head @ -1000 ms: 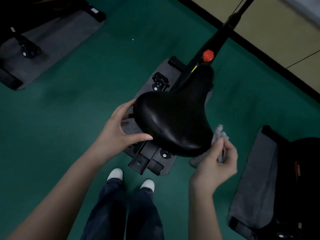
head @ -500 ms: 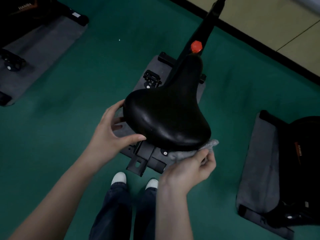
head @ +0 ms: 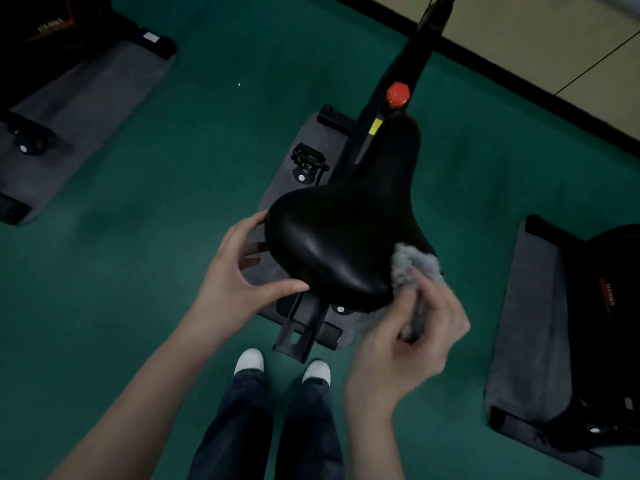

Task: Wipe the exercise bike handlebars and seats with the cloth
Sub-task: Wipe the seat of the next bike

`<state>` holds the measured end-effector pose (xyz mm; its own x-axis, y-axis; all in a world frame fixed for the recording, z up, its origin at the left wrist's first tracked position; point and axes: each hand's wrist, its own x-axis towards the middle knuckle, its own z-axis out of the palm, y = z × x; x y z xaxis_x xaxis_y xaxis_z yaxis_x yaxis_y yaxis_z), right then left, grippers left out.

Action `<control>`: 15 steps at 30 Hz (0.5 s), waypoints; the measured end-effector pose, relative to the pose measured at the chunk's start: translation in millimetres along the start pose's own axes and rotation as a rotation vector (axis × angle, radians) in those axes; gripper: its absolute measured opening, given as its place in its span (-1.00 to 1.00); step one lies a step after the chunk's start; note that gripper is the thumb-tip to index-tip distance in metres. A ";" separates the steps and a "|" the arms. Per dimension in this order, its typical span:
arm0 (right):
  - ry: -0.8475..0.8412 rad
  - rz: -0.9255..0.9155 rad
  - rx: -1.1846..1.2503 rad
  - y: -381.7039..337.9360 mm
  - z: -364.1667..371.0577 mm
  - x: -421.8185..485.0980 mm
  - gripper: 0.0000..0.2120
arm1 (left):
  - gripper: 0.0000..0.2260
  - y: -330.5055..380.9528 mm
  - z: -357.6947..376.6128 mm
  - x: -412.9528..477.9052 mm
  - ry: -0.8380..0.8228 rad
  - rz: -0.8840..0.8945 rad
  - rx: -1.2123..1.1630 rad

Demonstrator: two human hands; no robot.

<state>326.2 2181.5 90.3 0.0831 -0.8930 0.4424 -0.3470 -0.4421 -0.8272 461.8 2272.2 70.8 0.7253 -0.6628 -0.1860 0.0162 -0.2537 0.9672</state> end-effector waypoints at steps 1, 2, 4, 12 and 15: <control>-0.044 -0.118 -0.053 -3.0 3.6 -4.3 -0.87 | -0.22 0.0 -1.2 0.1 -0.003 0.005 -0.001; -0.119 -0.255 -0.085 -4.6 5.1 -7.6 -0.86 | -0.22 0.5 -1.6 0.5 -0.004 0.011 -0.002; -0.273 -0.447 -0.112 -15.1 10.4 -8.4 -0.81 | -0.24 2.1 -2.6 1.2 -0.004 0.022 -0.009; -0.650 -0.585 -0.157 -14.6 -7.9 15.7 -0.72 | -0.19 -1.9 0.6 -3.5 0.027 -0.050 -0.053; -0.702 -0.551 -0.109 -21.3 -10.8 22.5 -0.82 | -0.27 -2.2 6.5 -8.3 0.071 -0.099 -0.096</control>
<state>325.4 2171.8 121.6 0.8034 -0.4184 0.4236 -0.1729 -0.8447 -0.5065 451.3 2273.7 69.0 0.7637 -0.5857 -0.2715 0.1531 -0.2442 0.9576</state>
